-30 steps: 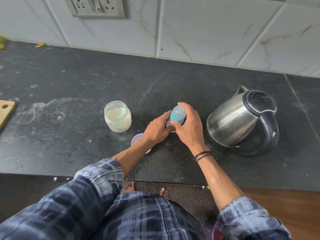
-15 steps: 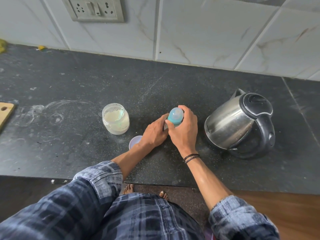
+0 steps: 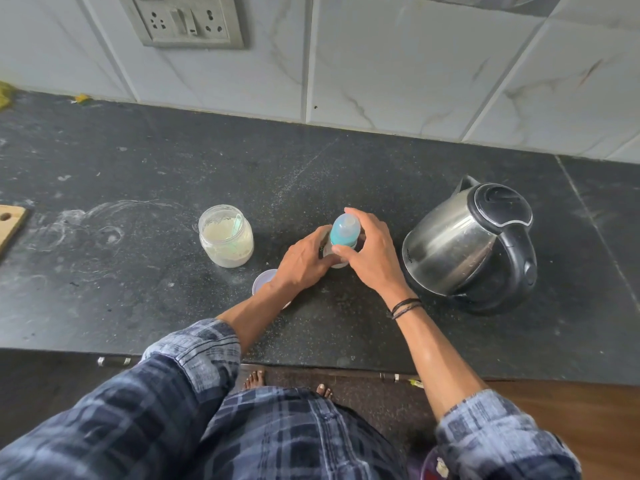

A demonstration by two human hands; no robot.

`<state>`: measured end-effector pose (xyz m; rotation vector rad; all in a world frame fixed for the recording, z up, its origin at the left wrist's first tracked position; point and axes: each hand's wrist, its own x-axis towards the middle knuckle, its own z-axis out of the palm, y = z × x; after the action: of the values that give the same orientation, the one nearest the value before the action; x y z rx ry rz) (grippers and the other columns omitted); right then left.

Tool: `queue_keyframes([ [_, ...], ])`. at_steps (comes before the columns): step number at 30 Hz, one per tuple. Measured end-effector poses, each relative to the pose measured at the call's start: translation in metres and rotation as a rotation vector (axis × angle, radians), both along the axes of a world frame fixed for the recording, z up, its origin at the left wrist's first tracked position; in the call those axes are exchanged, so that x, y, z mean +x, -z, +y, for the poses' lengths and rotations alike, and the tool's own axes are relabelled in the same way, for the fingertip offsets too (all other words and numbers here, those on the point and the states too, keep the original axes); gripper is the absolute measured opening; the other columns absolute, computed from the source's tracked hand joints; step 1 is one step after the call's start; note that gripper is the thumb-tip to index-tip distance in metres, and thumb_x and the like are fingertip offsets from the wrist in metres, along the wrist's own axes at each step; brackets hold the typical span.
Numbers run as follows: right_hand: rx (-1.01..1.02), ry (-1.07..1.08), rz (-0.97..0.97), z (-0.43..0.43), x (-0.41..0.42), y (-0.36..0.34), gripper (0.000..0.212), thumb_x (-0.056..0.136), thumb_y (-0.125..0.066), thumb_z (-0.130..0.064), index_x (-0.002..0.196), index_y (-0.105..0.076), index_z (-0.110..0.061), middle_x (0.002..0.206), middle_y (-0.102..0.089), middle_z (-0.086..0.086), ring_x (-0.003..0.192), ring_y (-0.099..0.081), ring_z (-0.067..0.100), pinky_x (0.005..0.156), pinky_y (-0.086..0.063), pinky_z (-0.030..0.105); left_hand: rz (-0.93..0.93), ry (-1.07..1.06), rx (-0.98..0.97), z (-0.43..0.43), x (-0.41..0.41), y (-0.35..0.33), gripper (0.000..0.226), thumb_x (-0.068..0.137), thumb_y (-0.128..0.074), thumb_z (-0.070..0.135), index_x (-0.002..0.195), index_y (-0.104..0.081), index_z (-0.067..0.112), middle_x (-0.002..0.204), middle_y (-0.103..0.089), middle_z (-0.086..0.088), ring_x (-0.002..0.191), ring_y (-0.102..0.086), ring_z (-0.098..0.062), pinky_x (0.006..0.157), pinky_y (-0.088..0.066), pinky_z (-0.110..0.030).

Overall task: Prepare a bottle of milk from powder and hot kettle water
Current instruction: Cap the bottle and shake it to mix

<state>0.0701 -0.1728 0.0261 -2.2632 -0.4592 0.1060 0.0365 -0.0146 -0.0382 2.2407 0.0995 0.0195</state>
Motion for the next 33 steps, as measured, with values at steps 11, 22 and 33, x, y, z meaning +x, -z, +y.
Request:
queue_keyframes([
  [11,0.036,0.124,-0.164,0.014,-0.013,0.016,0.072,0.076,-0.087,-0.004,0.142,-0.056,-0.007,0.131,-0.064,0.013,0.116,-0.055,0.032,0.095,-0.031,0.018,-0.018,-0.036,0.020,-0.005,-0.004,-0.002,0.057,0.093,-0.056,0.040,0.143,-0.051,0.015,0.114,-0.069,-0.005,0.090,-0.058,-0.025,0.077,-0.036,-0.034],
  [22,0.017,0.037,-0.083,0.005,-0.002,0.011,0.074,0.076,-0.091,-0.019,0.141,-0.055,-0.016,0.134,-0.063,0.002,0.117,-0.056,0.025,0.097,-0.044,0.029,0.009,-0.028,0.007,-0.005,-0.007,-0.010,0.056,0.096,-0.070,0.033,0.147,-0.049,0.018,0.126,-0.070,-0.002,0.105,-0.066,-0.026,0.083,-0.046,-0.036],
  [33,0.080,-0.157,-0.029,-0.017,0.003,0.039,0.103,0.084,-0.086,-0.017,0.155,-0.021,-0.053,0.153,-0.041,-0.022,0.129,-0.042,-0.019,0.103,-0.039,0.015,-0.166,-0.121,0.251,0.000,-0.053,-0.005,0.053,0.095,-0.061,0.007,0.147,-0.052,0.008,0.147,-0.059,-0.009,0.140,-0.050,-0.028,0.124,-0.023,-0.033],
])
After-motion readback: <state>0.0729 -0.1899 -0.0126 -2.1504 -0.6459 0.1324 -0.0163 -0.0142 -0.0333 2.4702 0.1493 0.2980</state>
